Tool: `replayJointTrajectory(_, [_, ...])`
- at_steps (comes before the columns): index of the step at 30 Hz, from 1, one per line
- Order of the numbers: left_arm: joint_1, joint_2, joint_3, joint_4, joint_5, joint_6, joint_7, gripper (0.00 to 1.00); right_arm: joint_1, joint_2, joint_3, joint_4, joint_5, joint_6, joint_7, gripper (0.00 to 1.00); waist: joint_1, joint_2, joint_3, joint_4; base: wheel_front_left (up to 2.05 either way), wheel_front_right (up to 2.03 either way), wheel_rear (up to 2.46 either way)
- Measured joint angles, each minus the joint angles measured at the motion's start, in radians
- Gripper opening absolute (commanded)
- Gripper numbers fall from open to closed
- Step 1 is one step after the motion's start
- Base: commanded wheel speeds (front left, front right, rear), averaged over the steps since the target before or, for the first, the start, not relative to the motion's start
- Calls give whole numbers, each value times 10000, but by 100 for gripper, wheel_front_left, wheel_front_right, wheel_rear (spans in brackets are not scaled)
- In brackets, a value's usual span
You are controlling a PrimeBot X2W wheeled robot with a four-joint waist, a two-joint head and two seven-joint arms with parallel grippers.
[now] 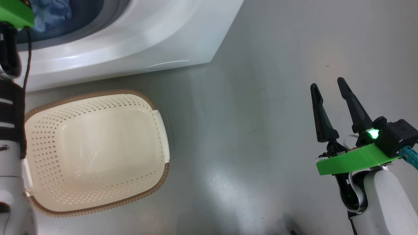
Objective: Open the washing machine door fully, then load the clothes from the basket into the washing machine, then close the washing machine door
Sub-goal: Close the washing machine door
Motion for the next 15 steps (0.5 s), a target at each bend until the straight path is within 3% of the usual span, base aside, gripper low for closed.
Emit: replayJointTrajectory(15, [587, -140, -163, 65, -395, 0, 0, 100, -4, -23, -17, 2, -15, 0, 0, 100, 0, -2, -202, 120, 0, 0, 0])
